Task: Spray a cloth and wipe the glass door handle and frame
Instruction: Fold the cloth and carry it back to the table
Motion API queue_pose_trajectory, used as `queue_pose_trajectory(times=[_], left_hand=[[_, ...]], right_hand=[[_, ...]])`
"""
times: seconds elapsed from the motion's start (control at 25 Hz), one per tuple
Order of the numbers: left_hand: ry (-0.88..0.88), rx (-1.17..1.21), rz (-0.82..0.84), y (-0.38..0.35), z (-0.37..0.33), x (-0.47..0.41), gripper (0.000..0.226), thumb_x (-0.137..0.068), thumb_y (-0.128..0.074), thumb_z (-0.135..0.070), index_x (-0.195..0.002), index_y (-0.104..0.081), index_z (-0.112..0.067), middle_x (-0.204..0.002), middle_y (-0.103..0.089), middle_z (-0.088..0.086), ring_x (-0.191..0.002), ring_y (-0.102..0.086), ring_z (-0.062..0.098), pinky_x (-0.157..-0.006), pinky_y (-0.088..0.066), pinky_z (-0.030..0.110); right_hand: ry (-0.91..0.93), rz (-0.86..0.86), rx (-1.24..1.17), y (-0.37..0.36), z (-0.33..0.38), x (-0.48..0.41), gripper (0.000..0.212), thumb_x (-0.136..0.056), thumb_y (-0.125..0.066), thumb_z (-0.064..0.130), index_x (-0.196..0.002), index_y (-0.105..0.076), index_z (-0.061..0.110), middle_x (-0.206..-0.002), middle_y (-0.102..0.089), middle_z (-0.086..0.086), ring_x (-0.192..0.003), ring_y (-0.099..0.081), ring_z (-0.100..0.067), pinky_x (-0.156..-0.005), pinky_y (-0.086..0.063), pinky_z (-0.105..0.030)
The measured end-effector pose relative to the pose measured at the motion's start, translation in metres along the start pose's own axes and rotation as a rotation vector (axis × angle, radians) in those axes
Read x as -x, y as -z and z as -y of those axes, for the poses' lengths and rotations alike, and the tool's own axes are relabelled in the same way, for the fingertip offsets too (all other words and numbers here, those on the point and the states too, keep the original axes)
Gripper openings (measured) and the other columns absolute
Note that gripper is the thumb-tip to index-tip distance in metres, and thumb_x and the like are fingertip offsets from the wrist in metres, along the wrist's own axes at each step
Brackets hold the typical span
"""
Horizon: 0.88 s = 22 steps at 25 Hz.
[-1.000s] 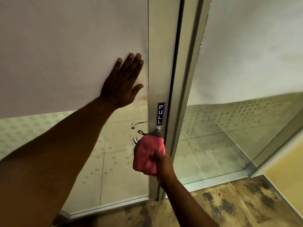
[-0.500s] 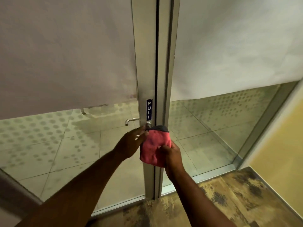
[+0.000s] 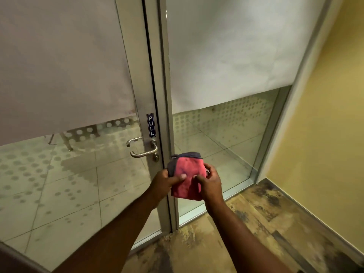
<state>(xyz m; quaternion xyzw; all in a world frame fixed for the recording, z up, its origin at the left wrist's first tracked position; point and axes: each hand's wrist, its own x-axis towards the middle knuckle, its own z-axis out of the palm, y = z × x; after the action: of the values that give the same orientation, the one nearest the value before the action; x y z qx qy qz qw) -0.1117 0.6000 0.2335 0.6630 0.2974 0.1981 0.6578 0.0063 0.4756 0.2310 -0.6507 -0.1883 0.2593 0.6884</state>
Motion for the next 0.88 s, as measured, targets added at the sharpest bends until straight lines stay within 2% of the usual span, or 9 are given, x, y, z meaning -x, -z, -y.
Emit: queue_pose_trajectory(times=[0.12, 0.16, 0.24, 0.32, 0.4, 0.52, 0.68, 0.8, 0.88], left_hand=[[-0.059, -0.015, -0.076, -0.028, -0.005, 0.012, 0.062, -0.081, -0.086, -0.017, -0.136, -0.059, -0.008, -0.122, -0.074, 0.010, -0.109, -0.073, 0.026, -0.096, -0.059, 0.046], [-0.084, -0.040, -0.090, -0.036, -0.008, 0.016, 0.069, -0.082, -0.085, -0.012, -0.144, -0.052, -0.012, -0.129, -0.070, 0.008, -0.111, -0.071, 0.024, -0.093, -0.060, 0.042], [-0.125, -0.081, -0.060, -0.053, -0.011, 0.028, 0.102, -0.079, -0.087, -0.007, -0.159, -0.028, -0.031, -0.138, -0.059, 0.000, -0.117, -0.067, 0.021, -0.093, -0.060, 0.040], [-0.122, -0.105, 0.034, -0.071, -0.012, 0.043, 0.120, -0.075, -0.085, 0.004, -0.160, -0.015, -0.045, -0.135, -0.060, 0.002, -0.114, -0.069, 0.024, -0.092, -0.061, 0.045], [-0.147, -0.189, 0.128, -0.092, -0.015, 0.064, 0.107, -0.076, -0.077, 0.015, -0.157, -0.032, -0.039, -0.135, -0.059, 0.002, -0.112, -0.068, 0.023, -0.092, -0.061, 0.044], [-0.176, -0.305, 0.192, -0.122, -0.016, 0.097, 0.084, -0.075, -0.073, 0.018, -0.143, -0.056, -0.026, -0.142, -0.053, 0.005, -0.118, -0.062, 0.026, -0.095, -0.060, 0.042], [-0.188, -0.466, 0.236, -0.163, -0.011, 0.141, 0.089, -0.072, -0.073, 0.015, -0.150, -0.050, -0.020, -0.139, -0.051, 0.003, -0.116, -0.059, 0.023, -0.091, -0.059, 0.032], [-0.208, -0.529, 0.278, -0.191, -0.005, 0.165, 0.088, -0.072, -0.073, 0.013, -0.151, -0.048, -0.018, -0.136, -0.054, 0.005, -0.113, -0.059, 0.021, -0.087, -0.059, 0.025], [-0.223, -0.585, 0.294, -0.210, 0.000, 0.175, 0.082, -0.071, -0.074, 0.011, -0.145, -0.052, -0.018, -0.127, -0.058, 0.003, -0.106, -0.061, 0.018, -0.074, -0.054, 0.011]], right_hand=[[0.109, -0.094, 0.080, 0.030, -0.007, 0.010, 0.067, -0.083, -0.076, 0.015, -0.141, -0.050, 0.037, -0.099, -0.072, -0.017, -0.090, -0.073, -0.029, -0.079, -0.063, -0.043], [0.144, -0.090, 0.095, 0.038, -0.008, 0.016, 0.068, -0.084, -0.076, 0.016, -0.143, -0.050, 0.041, -0.099, -0.074, -0.013, -0.091, -0.074, -0.025, -0.080, -0.063, -0.041], [0.178, -0.072, 0.063, 0.057, -0.006, 0.031, 0.061, -0.090, -0.072, 0.010, -0.141, -0.057, 0.041, -0.114, -0.075, -0.003, -0.101, -0.074, -0.019, -0.084, -0.064, -0.039], [0.205, -0.092, 0.062, 0.078, -0.003, 0.049, 0.053, -0.092, -0.069, 0.004, -0.136, -0.065, 0.033, -0.129, -0.071, 0.001, -0.110, -0.070, -0.015, -0.094, -0.061, -0.038], [0.239, -0.109, 0.121, 0.104, -0.003, 0.070, 0.052, -0.090, -0.069, -0.001, -0.135, -0.067, 0.025, -0.131, -0.069, 0.000, -0.110, -0.066, -0.010, -0.097, -0.057, -0.031], [0.224, -0.075, 0.253, 0.139, -0.003, 0.107, 0.069, -0.079, -0.073, -0.008, -0.138, -0.063, 0.025, -0.130, -0.062, 0.001, -0.111, -0.061, -0.016, -0.087, -0.054, -0.022], [0.170, -0.044, 0.264, 0.181, -0.010, 0.166, 0.090, -0.070, -0.073, -0.014, -0.148, -0.050, 0.023, -0.135, -0.048, -0.001, -0.121, -0.055, -0.020, -0.075, -0.059, -0.019], [0.148, -0.094, 0.332, 0.208, -0.017, 0.194, 0.088, -0.068, -0.072, -0.012, -0.147, -0.050, 0.018, -0.133, -0.047, -0.002, -0.119, -0.054, -0.020, -0.066, -0.056, -0.010], [0.166, -0.146, 0.415, 0.227, -0.022, 0.208, 0.079, -0.066, -0.073, -0.005, -0.139, -0.056, 0.020, -0.130, -0.054, -0.004, -0.115, -0.058, -0.021, -0.072, -0.059, -0.017]])
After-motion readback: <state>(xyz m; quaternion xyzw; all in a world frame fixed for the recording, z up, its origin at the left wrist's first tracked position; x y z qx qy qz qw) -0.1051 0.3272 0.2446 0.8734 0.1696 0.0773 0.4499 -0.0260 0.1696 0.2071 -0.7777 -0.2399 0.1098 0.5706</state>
